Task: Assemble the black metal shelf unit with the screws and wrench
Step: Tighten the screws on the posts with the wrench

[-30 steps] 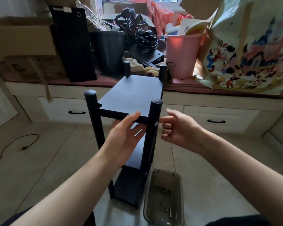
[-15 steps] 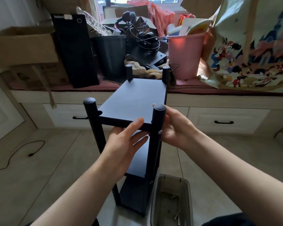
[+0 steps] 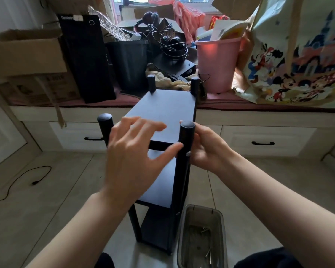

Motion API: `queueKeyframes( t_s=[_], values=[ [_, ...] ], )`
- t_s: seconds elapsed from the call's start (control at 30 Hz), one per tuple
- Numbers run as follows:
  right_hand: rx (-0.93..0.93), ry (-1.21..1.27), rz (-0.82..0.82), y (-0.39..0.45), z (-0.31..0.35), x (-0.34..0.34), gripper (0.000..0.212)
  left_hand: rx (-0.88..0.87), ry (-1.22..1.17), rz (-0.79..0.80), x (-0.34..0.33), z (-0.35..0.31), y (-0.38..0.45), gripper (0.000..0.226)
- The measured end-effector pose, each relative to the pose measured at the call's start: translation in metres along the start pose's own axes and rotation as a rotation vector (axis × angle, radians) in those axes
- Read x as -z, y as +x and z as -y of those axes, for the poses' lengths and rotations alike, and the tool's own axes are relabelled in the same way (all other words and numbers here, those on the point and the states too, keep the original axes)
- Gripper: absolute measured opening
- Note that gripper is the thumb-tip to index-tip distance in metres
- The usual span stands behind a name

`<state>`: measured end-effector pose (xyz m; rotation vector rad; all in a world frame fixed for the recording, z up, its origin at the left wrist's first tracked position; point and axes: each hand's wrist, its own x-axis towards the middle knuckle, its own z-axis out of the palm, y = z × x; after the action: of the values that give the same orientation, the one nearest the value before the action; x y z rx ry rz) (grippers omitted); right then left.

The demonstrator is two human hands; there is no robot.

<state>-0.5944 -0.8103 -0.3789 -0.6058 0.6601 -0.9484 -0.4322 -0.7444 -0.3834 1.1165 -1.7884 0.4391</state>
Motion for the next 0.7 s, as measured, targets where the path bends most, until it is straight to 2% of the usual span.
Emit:
queueKeyframes(
  t_s=[0.03,0.1,0.17,0.37,0.53,0.7],
  values=[
    [0.003,-0.004,0.019,0.0,0.0,0.0,0.011,0.018,0.018,0.083,-0.005,-0.001,0.0,0.058],
    [0.015,-0.036,0.04,0.0,0.0,0.0,0.014,0.055,0.06,0.225,-0.011,-0.005,0.001,0.081],
    [0.019,-0.031,0.075,-0.001,0.0,0.0,0.02,0.069,0.093,0.308,-0.016,-0.007,0.003,0.089],
    [0.006,-0.066,0.124,0.001,0.001,0.005,0.026,0.085,0.099,0.399,-0.016,-0.009,0.004,0.076],
    [-0.025,-0.025,0.084,0.003,0.001,0.006,0.054,0.123,0.055,0.456,-0.013,-0.013,0.005,0.068],
    [0.002,-0.033,0.052,0.002,0.0,0.004,0.049,0.137,-0.005,0.437,-0.011,-0.019,0.006,0.064]
  ],
)
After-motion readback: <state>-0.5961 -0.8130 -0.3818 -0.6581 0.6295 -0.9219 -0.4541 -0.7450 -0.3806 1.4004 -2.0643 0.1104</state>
